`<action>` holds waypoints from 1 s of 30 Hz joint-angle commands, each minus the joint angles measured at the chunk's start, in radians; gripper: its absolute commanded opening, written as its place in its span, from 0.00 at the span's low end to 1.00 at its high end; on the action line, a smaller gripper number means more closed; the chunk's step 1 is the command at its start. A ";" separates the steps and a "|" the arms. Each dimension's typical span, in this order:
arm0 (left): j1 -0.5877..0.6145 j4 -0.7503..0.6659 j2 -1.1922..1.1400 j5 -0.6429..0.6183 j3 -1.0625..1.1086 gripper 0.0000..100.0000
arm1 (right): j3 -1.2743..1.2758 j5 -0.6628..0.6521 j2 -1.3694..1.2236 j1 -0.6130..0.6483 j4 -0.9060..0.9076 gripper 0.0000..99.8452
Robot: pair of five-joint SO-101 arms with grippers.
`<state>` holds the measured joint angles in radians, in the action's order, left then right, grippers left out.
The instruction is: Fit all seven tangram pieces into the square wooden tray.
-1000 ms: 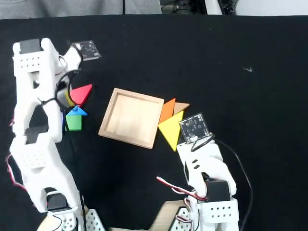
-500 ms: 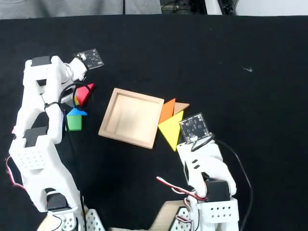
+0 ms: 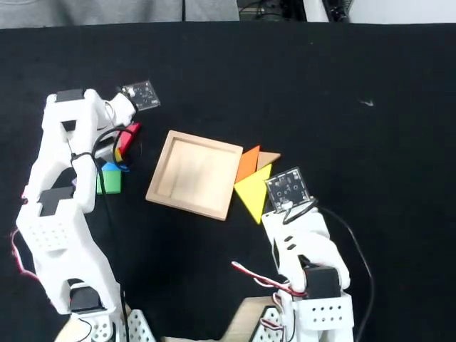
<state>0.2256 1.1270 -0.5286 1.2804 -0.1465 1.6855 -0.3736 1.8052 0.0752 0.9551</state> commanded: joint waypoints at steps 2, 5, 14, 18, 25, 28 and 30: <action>-0.008 -0.006 0.000 0.023 0.051 0.23 | -0.001 -0.008 0.081 0.009 0.002 0.01; -0.018 -0.006 0.037 0.025 0.101 0.23 | -0.001 -0.008 0.081 0.009 0.002 0.01; -0.019 -0.121 0.114 0.040 0.157 0.23 | -0.001 -0.008 0.081 0.009 0.002 0.01; -0.019 -0.084 0.048 -0.012 0.076 0.23 | -0.001 -0.008 0.081 0.009 0.002 0.01; -0.018 0.184 -0.077 -0.012 -0.191 0.23 | -0.001 -0.008 0.081 0.009 0.002 0.01; -0.019 0.319 -0.087 -0.012 -0.295 0.23 | -0.001 -0.008 0.081 0.009 0.002 0.01; -0.021 0.413 -0.064 -0.017 -0.410 0.23 | -0.001 -0.008 0.081 0.009 0.002 0.01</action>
<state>0.2163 1.4093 -0.6314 1.2758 -0.3767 1.6855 -0.3736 1.8052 0.0752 0.9551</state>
